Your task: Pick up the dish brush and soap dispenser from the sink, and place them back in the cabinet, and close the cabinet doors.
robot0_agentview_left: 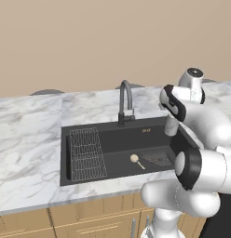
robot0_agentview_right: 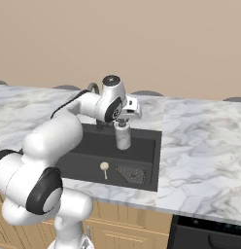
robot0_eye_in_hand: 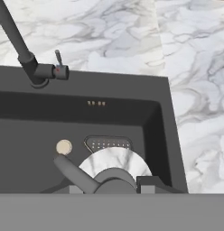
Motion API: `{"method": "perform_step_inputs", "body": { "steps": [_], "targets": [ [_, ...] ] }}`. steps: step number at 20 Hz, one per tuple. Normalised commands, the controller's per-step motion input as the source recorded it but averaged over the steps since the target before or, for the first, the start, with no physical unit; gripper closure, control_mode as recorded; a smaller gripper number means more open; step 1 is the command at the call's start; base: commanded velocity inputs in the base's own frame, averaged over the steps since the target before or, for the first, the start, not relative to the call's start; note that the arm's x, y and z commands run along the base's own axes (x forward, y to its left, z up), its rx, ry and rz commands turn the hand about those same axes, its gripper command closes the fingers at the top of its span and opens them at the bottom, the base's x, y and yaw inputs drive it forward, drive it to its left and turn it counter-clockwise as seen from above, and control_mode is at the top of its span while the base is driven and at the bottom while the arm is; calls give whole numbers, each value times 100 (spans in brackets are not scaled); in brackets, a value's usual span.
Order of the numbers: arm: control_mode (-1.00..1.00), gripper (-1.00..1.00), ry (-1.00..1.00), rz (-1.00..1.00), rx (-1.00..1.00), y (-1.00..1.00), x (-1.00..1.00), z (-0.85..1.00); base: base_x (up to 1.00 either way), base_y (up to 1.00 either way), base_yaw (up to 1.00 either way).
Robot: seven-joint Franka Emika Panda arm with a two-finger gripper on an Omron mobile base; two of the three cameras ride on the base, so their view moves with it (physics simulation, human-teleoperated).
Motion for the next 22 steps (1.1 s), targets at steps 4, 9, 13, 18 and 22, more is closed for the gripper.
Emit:
{"method": "perform_step_inputs", "body": {
  "steps": [4, 9, 13, 18, 22],
  "targets": [
    [-100, 100, 4, -1, 0, 20, -6, 61, 0, 0, 0],
    [-100, 100, 1, -2, 0, 22, -20, 41, 0, 0, 0],
    [-100, 100, 0, -2, 0, 23, -25, 42, 0, 0, 0],
    [-100, 100, 0, -1, 0, 19, -36, 34, 0, 0, 0],
    [-100, 100, 0, 0, 0, 18, -33, 26, 0, 0, 0]
  ]
}}
